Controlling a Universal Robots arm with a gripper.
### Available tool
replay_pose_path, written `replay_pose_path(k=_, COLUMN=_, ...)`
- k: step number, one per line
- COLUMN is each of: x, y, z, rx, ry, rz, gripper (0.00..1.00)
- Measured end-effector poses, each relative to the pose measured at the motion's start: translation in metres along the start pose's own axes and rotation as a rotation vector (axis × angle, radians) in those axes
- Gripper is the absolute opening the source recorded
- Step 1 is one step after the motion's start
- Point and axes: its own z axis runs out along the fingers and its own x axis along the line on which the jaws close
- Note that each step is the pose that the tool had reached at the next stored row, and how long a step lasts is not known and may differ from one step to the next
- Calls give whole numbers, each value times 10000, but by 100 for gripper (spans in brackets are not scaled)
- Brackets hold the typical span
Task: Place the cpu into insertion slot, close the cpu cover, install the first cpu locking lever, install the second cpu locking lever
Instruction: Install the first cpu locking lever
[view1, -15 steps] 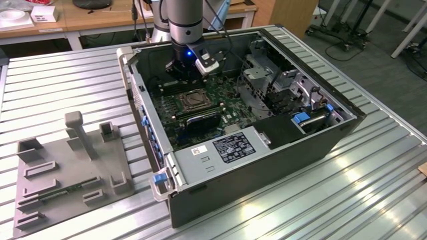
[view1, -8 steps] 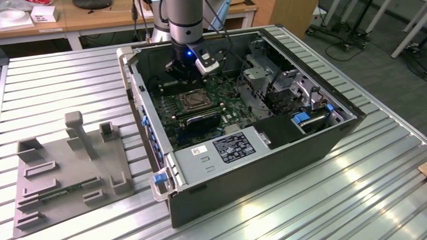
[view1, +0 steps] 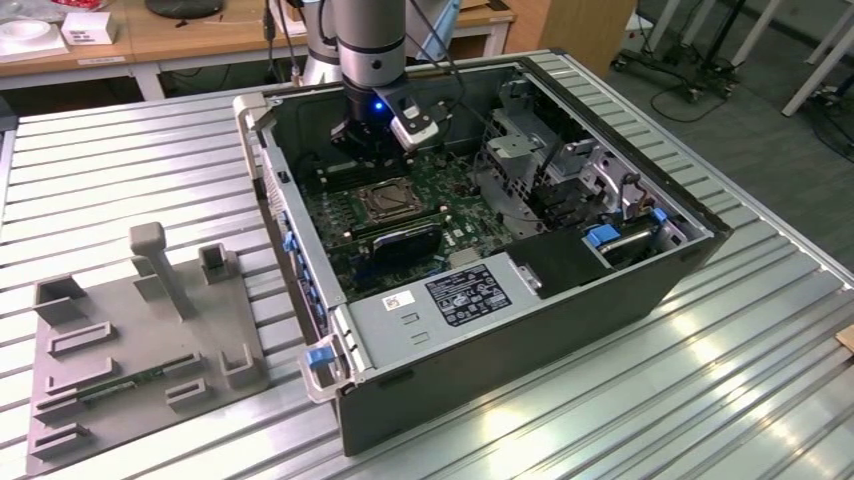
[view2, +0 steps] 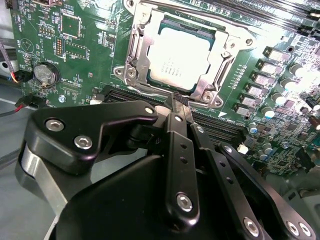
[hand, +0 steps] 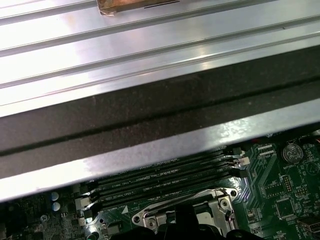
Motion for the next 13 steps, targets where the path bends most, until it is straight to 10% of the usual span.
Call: replay_pose_path(k=13, x=-3, y=4, z=-37, rx=1, ry=0, rz=0, gripper=11)
